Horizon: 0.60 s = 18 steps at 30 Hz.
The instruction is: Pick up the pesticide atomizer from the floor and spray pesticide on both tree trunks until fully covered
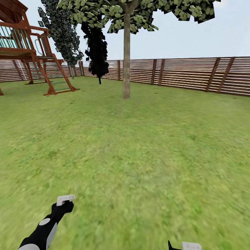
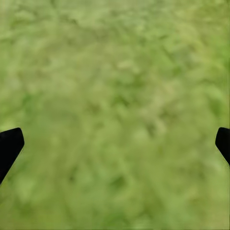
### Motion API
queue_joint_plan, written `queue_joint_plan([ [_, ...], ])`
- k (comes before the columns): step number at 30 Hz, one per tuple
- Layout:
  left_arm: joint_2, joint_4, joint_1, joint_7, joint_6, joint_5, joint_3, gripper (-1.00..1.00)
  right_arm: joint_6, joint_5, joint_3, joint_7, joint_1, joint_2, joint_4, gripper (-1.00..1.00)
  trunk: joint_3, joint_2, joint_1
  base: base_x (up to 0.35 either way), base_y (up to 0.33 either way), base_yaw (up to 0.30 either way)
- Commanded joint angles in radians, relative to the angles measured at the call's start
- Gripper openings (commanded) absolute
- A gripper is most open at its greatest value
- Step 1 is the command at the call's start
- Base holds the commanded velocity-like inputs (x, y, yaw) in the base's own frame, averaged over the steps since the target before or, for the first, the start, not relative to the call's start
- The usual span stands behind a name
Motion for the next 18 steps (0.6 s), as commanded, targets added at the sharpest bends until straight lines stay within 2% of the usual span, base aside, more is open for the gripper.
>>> queue_joint_plan([
  [1,0.0,0.0,0.0,0.0,0.0,0.0,0.0,-1.0,0.0,0.0,0.0,0.0,0.0,0.0,0.0,1.0,0.0,0.0,0.0,0.338,0.0,0.0],
  [13,0.0,-0.011,0.008,0.003,0.001,0.001,0.001,-1.0,0.0,0.0,0.0,0.0,0.0,0.0,0.0,1.0,0.0,0.0,0.0,0.338,0.0,0.0],
  [18,-0.008,-0.023,0.009,0.005,0.002,0.002,-0.001,-1.0,0.0,0.0,0.0,0.0,0.0,0.0,0.0,1.0,0.0,0.0,0.0,0.338,0.0,0.0],
])
